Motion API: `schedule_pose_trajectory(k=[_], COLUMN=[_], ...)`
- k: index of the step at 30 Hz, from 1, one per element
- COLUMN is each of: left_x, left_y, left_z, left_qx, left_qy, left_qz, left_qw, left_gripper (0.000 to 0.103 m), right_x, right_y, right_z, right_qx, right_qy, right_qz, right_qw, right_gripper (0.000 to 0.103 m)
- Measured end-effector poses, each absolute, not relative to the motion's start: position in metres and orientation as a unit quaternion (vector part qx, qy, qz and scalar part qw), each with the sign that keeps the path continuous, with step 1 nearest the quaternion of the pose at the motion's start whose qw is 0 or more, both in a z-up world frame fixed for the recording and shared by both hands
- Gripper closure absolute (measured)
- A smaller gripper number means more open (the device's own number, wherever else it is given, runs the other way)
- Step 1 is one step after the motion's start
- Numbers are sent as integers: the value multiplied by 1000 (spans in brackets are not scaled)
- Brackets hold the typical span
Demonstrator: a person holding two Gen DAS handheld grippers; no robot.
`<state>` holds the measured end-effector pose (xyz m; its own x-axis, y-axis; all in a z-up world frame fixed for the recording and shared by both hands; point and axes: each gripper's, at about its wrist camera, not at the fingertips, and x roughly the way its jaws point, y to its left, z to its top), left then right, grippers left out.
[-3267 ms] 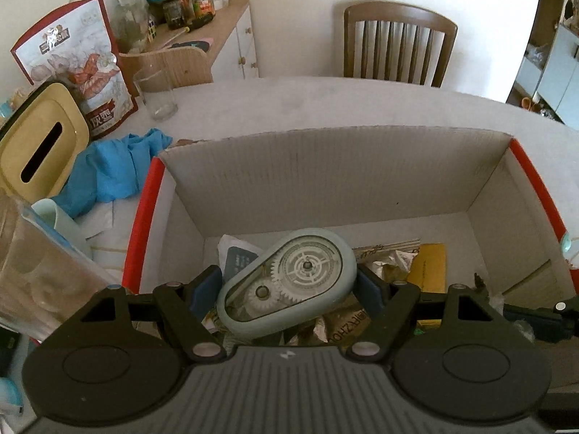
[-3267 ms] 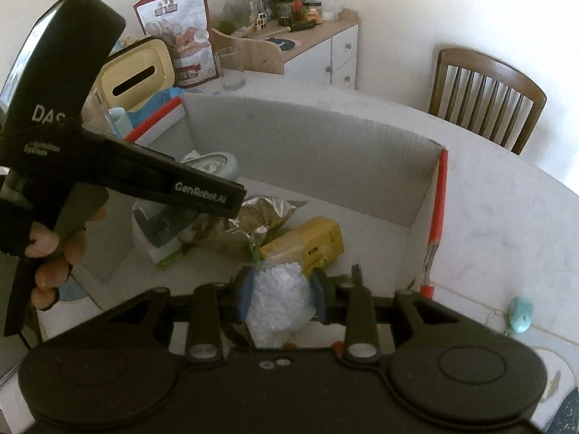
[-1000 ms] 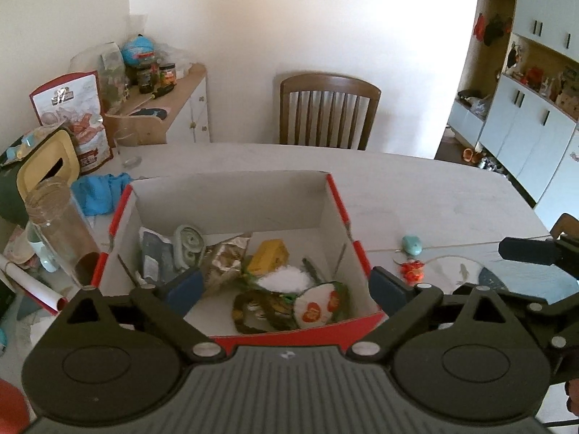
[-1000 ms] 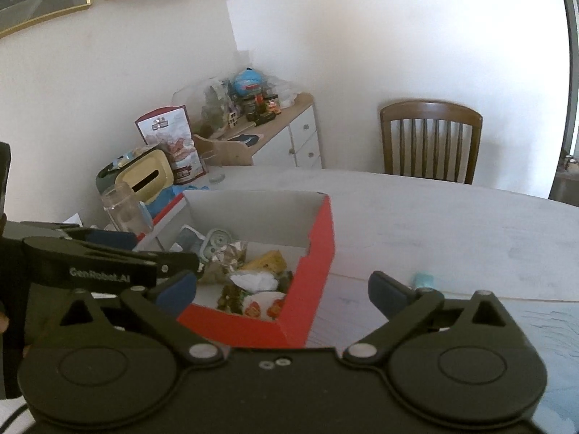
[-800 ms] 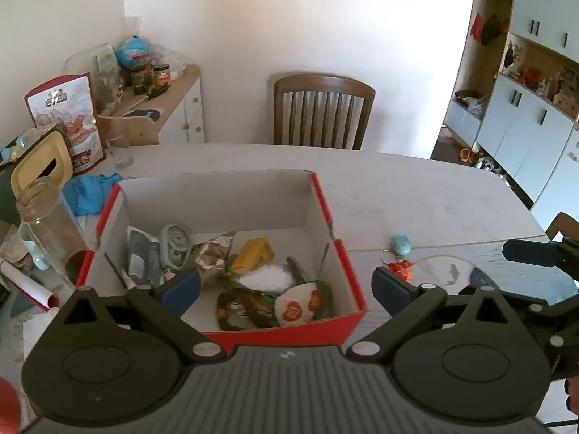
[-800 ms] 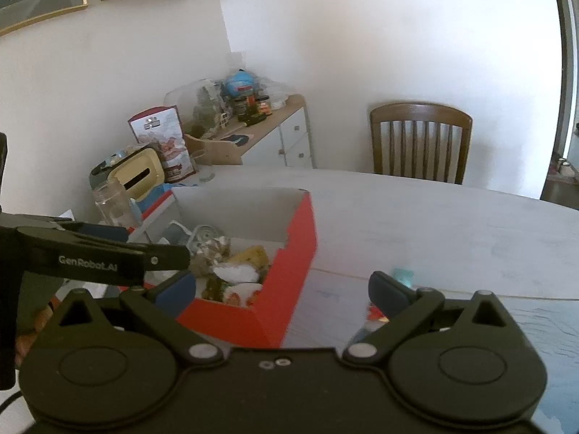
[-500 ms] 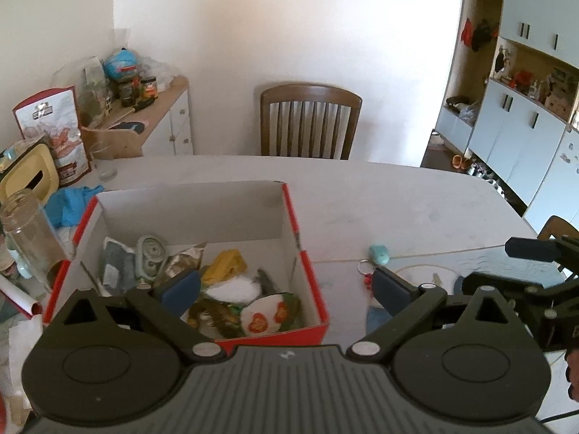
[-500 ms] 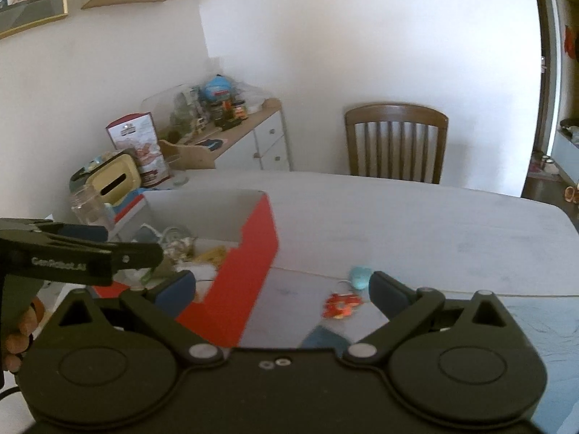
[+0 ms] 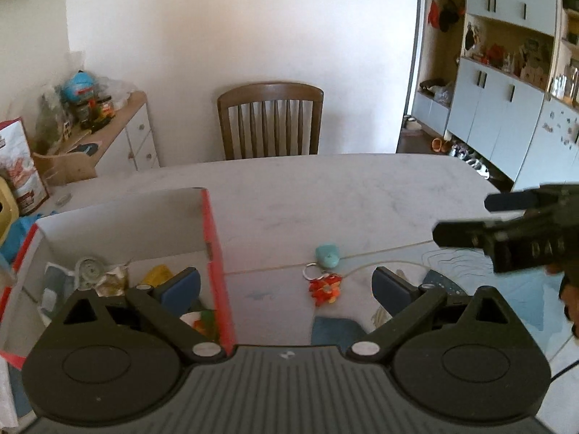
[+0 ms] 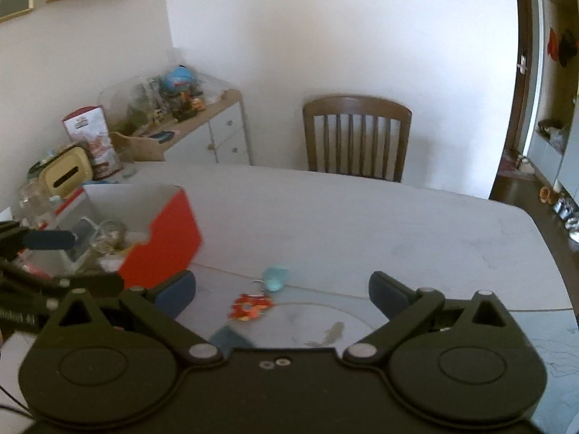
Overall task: Organize objects
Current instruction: 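Withdraw both tools from the box toward the teal object and red keychain, then grasp the teal object with the right tool while the left grasps the red dragon keychain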
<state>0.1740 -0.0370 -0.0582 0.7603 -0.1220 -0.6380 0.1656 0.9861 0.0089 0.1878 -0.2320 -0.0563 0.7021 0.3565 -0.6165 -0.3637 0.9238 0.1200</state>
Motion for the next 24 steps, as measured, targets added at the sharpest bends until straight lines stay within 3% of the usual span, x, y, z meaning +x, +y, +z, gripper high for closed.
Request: schedule_pose_trajectory(k=[12, 24], left_x=[208, 239], left_y=[-90, -102], left_z=[-115, -164], left_qx=[42, 40], left_qy=[360, 371], left_qz=[-56, -32], left_qw=[930, 927], left_gripper=[1, 1], right_x=[262, 306], right_y=[-236, -204], right_z=[-84, -132], right_qx=[-14, -19], right_qy=[371, 427], right_qz=[210, 250], right_qw=[904, 869], right_gripper=[4, 18])
